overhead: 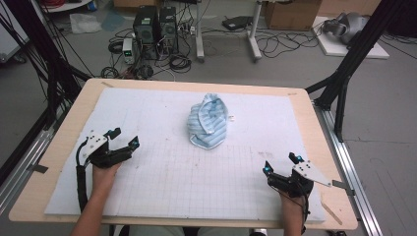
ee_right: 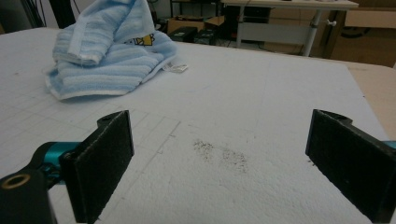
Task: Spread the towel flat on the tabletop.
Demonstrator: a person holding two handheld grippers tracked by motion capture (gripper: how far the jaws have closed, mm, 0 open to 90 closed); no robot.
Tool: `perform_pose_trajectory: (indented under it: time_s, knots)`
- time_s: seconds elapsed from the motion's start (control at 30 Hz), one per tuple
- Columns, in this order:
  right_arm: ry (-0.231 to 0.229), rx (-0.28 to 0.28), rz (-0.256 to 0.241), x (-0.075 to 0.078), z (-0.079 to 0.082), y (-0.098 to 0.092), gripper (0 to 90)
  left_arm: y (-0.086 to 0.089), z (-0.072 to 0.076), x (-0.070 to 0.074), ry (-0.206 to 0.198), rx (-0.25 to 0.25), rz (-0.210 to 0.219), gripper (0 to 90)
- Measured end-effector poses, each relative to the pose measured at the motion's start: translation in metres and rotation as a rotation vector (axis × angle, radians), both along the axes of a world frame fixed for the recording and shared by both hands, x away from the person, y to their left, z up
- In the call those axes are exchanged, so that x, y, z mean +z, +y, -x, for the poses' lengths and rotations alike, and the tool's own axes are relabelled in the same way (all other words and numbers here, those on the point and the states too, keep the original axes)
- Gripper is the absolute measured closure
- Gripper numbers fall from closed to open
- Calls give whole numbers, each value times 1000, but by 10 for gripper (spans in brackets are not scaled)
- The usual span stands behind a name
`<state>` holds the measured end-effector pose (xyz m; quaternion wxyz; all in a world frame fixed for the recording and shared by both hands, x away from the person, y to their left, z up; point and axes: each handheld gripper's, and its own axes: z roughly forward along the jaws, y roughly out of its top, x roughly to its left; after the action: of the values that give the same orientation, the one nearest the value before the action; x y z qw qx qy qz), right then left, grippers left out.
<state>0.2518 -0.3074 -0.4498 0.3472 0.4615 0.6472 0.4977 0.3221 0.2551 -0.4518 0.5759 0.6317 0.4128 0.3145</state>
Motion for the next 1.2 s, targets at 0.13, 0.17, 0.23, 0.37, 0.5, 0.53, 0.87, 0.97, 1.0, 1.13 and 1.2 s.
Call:
perform_pose_trajectory:
  time_s: [0.13, 0.17, 0.23, 0.37, 0.5, 0.53, 0.87, 0.97, 1.0, 1.13, 1.2]
  knots:
    - [3, -2, 0, 0, 0, 0, 68, 0, 0, 0, -1, -2, 3, 198]
    - [2, -1, 3, 0, -1, 0, 68, 0, 0, 0, -2, -4, 0, 198]
    - [-1, -1, -1, 0, -1, 0, 67, 0, 0, 0, -2, -8, -5, 197]
    - [3, -3, 2, 0, 0, 0, 68, 0, 1, 0, -7, -12, -3, 192]
    - [2, -1, 2, 0, -1, 0, 67, 0, 2, 0, -14, -9, -4, 191]
    - [4, -1, 2, 0, -1, 0, 68, 0, 2, 0, -20, -13, -7, 191]
    - [14, -9, -11, 0, -2, -1, 68, 0, 2, 0, -21, -6, 0, 188]
    - [24, -11, -17, 0, -2, -2, 68, 0, 2, 0, -19, -3, 2, 189]
    - [17, -10, -13, 0, -3, -3, 68, 1, 2, 0, -20, -5, 2, 188]
    - [16, -8, -23, 0, -2, -2, 68, 0, 2, -1, -25, -8, 5, 186]
    - [33, -9, -21, 1, -4, -2, 68, 0, 2, -1, -27, -5, 6, 182]
